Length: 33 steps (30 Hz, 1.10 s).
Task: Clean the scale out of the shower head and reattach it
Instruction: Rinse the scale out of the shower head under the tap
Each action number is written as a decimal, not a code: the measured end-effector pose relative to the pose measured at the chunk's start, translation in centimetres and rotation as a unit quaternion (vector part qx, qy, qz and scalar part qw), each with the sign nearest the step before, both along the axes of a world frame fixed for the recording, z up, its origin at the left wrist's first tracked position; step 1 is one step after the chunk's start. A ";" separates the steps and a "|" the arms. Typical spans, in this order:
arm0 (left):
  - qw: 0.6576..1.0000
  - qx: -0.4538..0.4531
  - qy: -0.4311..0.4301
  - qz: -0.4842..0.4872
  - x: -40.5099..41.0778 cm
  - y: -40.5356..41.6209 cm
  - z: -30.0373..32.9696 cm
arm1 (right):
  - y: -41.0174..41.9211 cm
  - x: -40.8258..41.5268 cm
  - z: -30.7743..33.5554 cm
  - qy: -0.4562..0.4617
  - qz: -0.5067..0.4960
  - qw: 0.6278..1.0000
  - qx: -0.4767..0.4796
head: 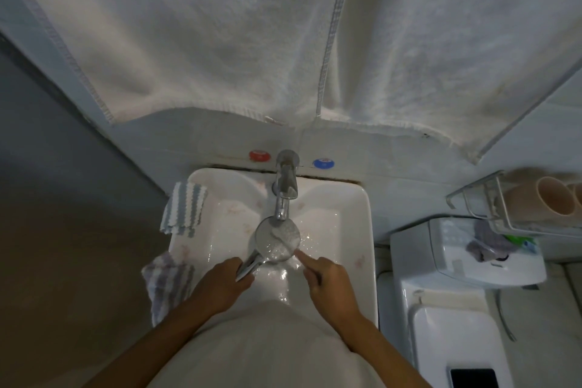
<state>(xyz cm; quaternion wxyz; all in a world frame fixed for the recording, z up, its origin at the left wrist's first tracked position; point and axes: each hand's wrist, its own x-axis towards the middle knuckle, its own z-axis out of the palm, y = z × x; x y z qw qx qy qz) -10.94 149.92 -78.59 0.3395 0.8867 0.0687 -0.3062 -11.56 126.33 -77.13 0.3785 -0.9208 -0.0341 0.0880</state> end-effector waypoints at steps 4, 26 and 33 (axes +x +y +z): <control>1.000 0.001 -0.005 0.002 0.0 -0.2 0.0 | -0.4 0.4 -0.1 -0.002 -0.043 0.999 -0.001; 0.999 0.022 -0.007 0.049 0.4 -0.5 0.3 | 0.3 0.7 -0.3 -0.005 -0.004 1.000 0.007; 0.998 0.021 -0.001 0.056 0.2 -0.3 0.3 | 0.0 0.5 -0.7 0.003 0.003 1.000 0.028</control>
